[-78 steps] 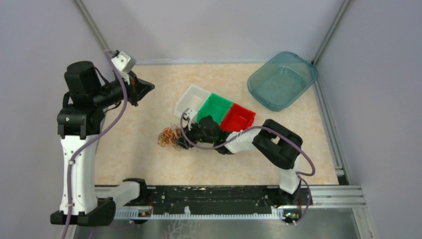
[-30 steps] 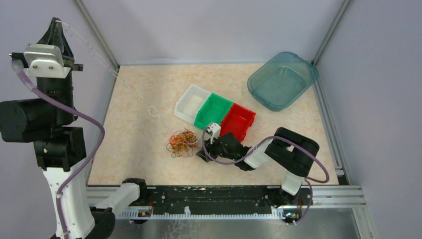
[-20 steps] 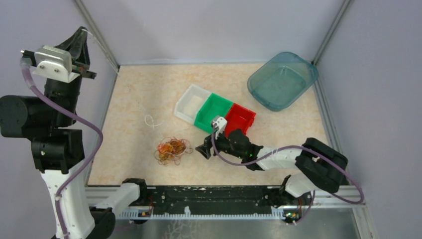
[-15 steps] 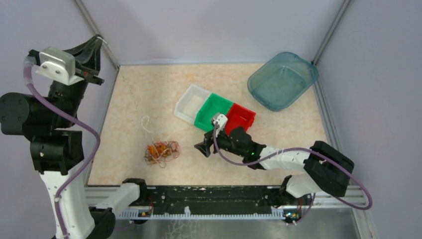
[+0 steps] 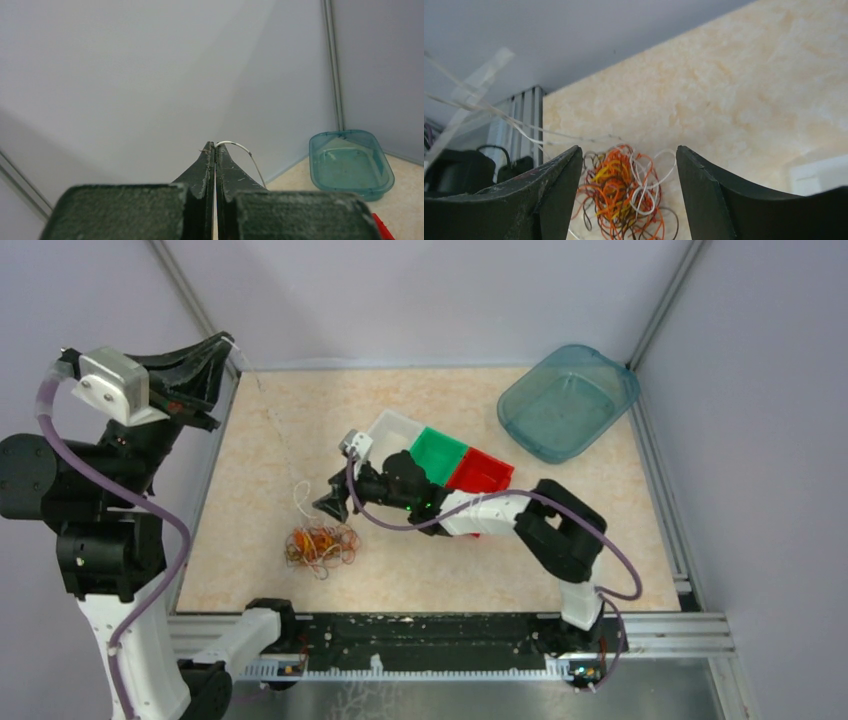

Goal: Untangle the cables
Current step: Untie the cable.

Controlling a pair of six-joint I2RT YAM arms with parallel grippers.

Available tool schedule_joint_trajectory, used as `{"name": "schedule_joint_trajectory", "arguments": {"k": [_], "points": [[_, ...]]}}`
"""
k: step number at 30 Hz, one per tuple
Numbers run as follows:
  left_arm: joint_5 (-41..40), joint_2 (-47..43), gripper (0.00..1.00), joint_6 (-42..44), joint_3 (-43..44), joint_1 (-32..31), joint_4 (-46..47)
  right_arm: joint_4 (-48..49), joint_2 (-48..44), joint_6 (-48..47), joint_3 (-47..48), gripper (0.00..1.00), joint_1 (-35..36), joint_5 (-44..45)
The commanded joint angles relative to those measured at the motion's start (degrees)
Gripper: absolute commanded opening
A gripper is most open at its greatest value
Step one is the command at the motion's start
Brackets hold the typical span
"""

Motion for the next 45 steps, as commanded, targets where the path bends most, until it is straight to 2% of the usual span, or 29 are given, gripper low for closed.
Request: {"name": "schedule_joint_trajectory", "arguments": {"k": [1,6,11,13,17,21,24,29,38,41,42,45], "points": [[0.4,-0.3,0.00,-1.0,2.0,-0.1,1.6,-0.2,6.7,1.0,2.6,0.70,1.8,-3.0],[0.8,-0.2,0.00,-1.5,1.1,-0.1,2.0,0.7,11.2,2.1,5.2,0.69,3.6,-3.7],[-0.3,0.1,0.00,-0.4,0.7,-0.1,2.8,-1.8,14.9,1.3,7.8,0.64,5.2,-4.2],[-0.9,0.3,0.00,0.4,0.6,-0.1,3.7,-3.3,15.6,1.2,7.5,0.56,5.4,-2.0],[-3.6,0.3,0.00,3.6,0.1,-0.1,8.3,-4.7,14.9,0.9,3.3,0.31,5.4,5.3],[-11.2,0.6,0.00,9.2,-0.8,-0.1,17.8,-0.3,9.9,0.2,-7.6,0.20,5.3,13.2],[-14.9,2.0,0.00,13.0,0.3,-0.1,22.9,3.8,5.2,-0.2,-16.5,0.18,5.3,17.2],[-14.9,5.3,0.00,15.4,5.5,-0.1,25.3,8.1,-0.5,0.6,-27.5,0.16,5.3,22.3],[-21.1,6.6,0.00,18.0,5.3,-0.1,31.6,11.6,-6.8,3.8,-38.2,0.18,5.3,27.7],[-23.8,7.5,0.00,19.4,5.6,-0.1,35.4,12.2,-8.9,4.6,-40.4,0.22,5.4,28.6],[-24.0,7.8,0.00,19.1,6.1,-0.1,34.4,12.3,-9.3,4.7,-40.9,0.27,5.4,28.5],[-15.7,7.4,0.02,15.9,6.7,-0.1,24.5,11.3,-12.9,4.4,-40.6,0.35,5.4,28.2]]}}
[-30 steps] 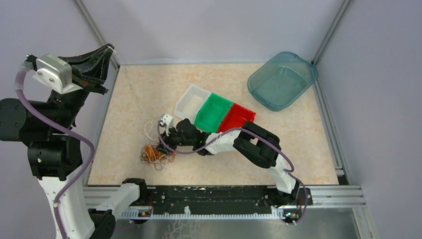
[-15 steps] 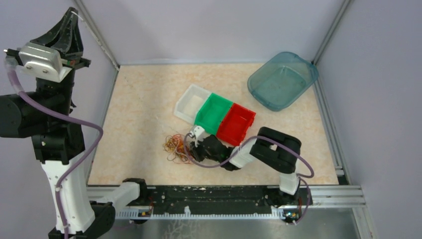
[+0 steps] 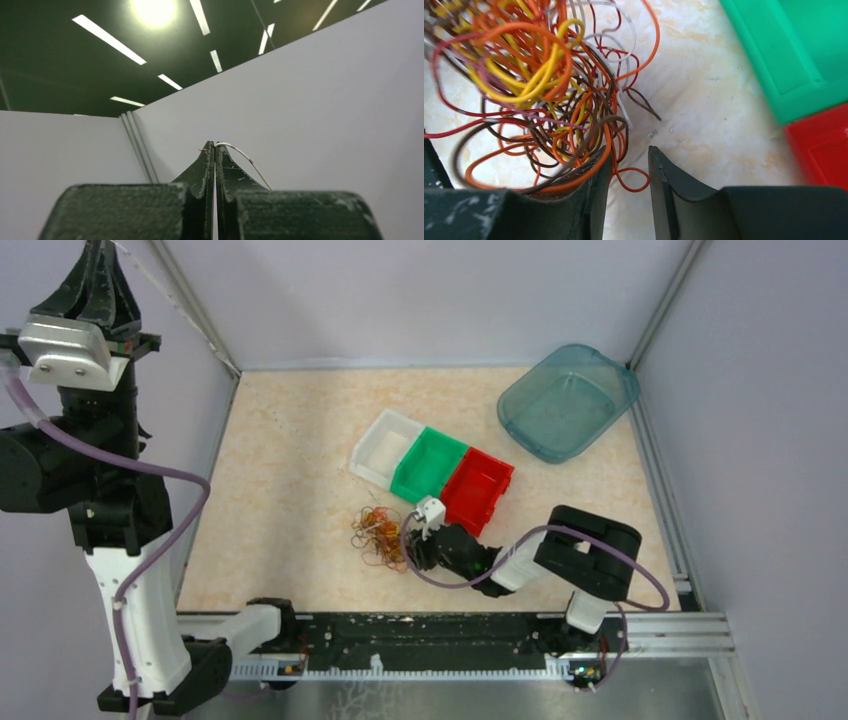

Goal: Untangle the cables
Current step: Untie the cable.

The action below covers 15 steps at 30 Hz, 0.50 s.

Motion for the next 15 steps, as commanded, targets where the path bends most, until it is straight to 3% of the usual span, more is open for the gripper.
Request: {"name": "schedule_joint_trajectory", "arguments": {"k": [1,4,9,15], "points": [[7.4,-1.1,0.01,-2.0,0.7,-0.1,-5.9,-0.3,-6.4,-0.1,0.3,0.37,0.2,1.5],[17.8,-2.8,0.02,-4.8,-2.4,-0.1,-14.8,-3.7,-12.0,-2.2,3.1,0.47,0.0,0.5],[29.6,-5.7,0.01,-9.5,-8.3,-0.1,-20.2,-10.1,-18.9,-4.7,8.7,0.62,-2.0,-4.7],[35.4,-6.5,0.02,-13.2,-10.1,-0.1,-21.7,-15.5,-19.4,-6.7,20.6,0.65,-3.5,-13.0]]}}
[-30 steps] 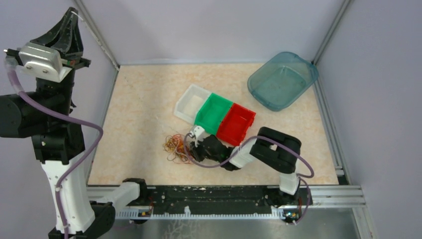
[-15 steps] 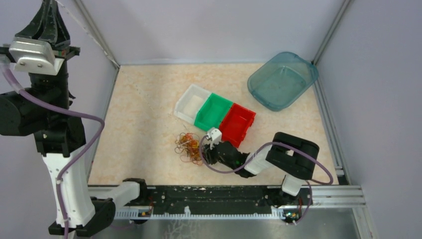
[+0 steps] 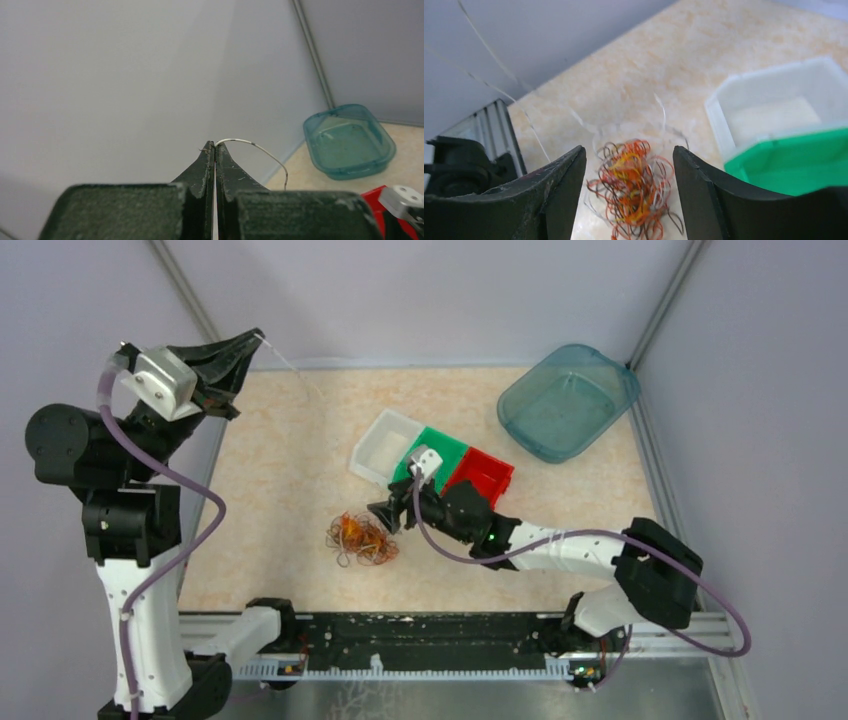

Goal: Untangle the cables
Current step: Untie the cable.

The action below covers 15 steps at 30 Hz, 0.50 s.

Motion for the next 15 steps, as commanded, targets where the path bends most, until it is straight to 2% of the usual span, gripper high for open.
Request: {"name": "schedule_joint_trajectory", "arguments": {"k": [1,4,8,13,15], "points": [[7.0,-1.1,0.02,-3.9,-1.2,-0.1,-2.0,-2.7,-0.5,-1.9,9.4,0.64,-0.7,-9.2],[8.0,-1.5,0.02,-4.4,-2.0,-0.1,-2.0,-1.8,2.6,-0.5,13.0,0.63,-0.6,-12.0],[8.2,-1.8,0.02,-4.5,-2.1,-0.1,-2.5,-3.4,5.6,-4.0,17.2,0.64,-0.8,-12.7],[7.6,-2.4,0.02,-3.4,-2.9,-0.1,-2.8,-5.0,7.4,-4.3,21.9,0.68,-1.4,-26.3],[7.3,-2.6,0.01,-3.3,-3.4,-0.1,-2.3,-6.0,8.6,-4.2,23.3,0.70,-1.4,-28.9]]}}
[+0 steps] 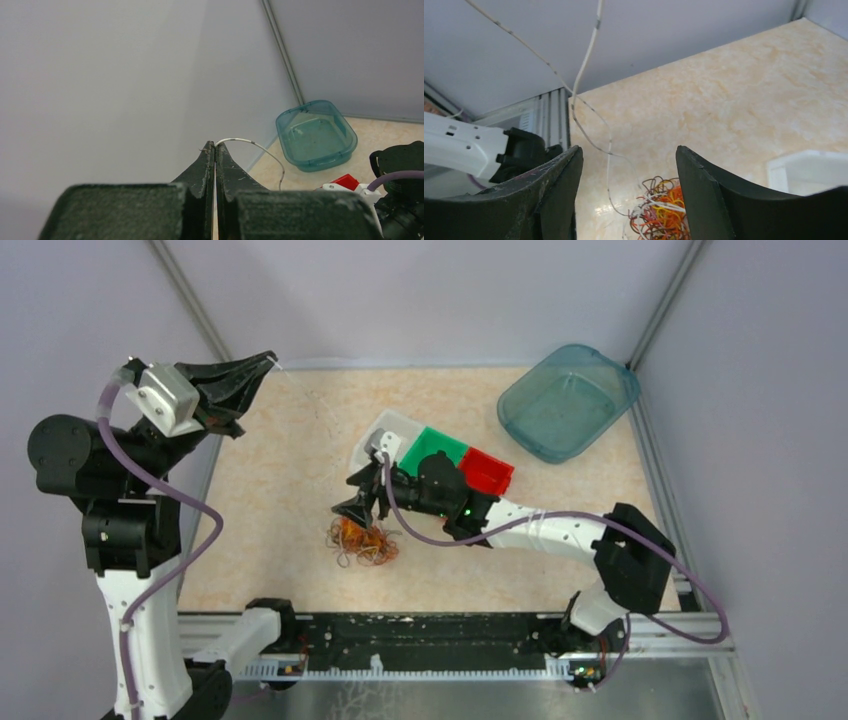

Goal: Untangle the cables
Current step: Untie the cable.

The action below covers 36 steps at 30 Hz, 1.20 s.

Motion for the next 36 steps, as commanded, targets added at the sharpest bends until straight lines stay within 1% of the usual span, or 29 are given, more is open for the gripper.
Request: {"name": "schedule_joint_trajectory", "arguments": {"k": [1,3,7,12,15,18,21,22,23,24,27,28,29,30,31,32,33,36], "points": [[0.8,-0.8,0.01,0.0,-1.2,-0.1,0.5,-0.9,1.9,-1.0,6.1,0.71,-0.4,-11.1],[1.2,-0.7,0.01,-0.5,-1.3,-0.1,0.9,-0.3,3.9,-0.2,8.0,0.73,-0.4,-13.3],[1.2,-0.6,0.02,-0.8,-1.3,-0.1,1.3,6.8,8.9,5.0,9.6,0.74,-0.4,-17.9],[1.1,-0.5,0.01,-0.4,-1.1,-0.1,1.3,11.8,13.5,9.2,12.2,0.72,-0.2,-20.4],[1.0,-0.6,0.01,-0.3,-1.1,-0.1,1.3,11.4,15.4,9.3,14.1,0.68,0.5,-19.4],[1.0,-0.4,0.02,-0.3,-1.1,-0.1,1.4,9.6,17.2,8.1,16.4,0.62,1.7,-15.9],[0.9,-0.2,0.02,-0.4,-1.0,-0.1,1.6,10.4,18.7,8.9,18.2,0.57,2.5,-15.1],[0.8,-0.3,0.02,-0.3,-1.0,-0.1,1.7,10.5,19.2,9.3,18.6,0.53,2.6,-15.2],[0.7,-0.3,0.02,-0.1,-1.0,-0.1,1.6,10.6,19.6,9.6,19.1,0.46,2.7,-15.2],[0.6,-0.4,0.02,0.1,-1.1,-0.1,1.6,10.4,19.8,9.8,19.4,0.37,2.7,-14.9],[0.1,-0.7,0.04,0.3,-1.4,-0.1,1.5,10.0,19.5,10.0,19.5,0.04,2.6,-13.1],[0.0,-0.8,0.08,0.4,-1.7,-0.1,1.4,10.3,19.2,10.2,19.2,0.00,2.6,-12.7],[-0.3,-1.1,0.19,0.5,-2.0,-0.1,1.1,10.8,18.6,10.7,18.9,0.00,2.4,-12.6],[-1.2,-1.8,0.71,1.8,-3.5,-0.1,-0.8,12.6,17.0,12.3,18.0,0.00,1.1,-12.6],[-2.3,-1.9,0.86,2.5,-4.0,-0.1,-2.1,13.4,16.0,13.3,17.1,0.00,0.4,-12.5],[-4.1,-2.1,0.96,3.0,-4.6,-0.1,-3.7,14.9,15.0,14.6,16.2,0.00,-0.7,-12.6],[-6.2,-2.4,0.99,3.1,-5.4,-0.1,-4.6,16.4,13.9,16.5,15.0,0.00,-1.7,-12.7],[-9.8,-3.4,0.99,2.9,-7.8,-0.1,-7.5,18.1,11.2,18.3,12.6,0.00,-4.0,-13.5]]}}
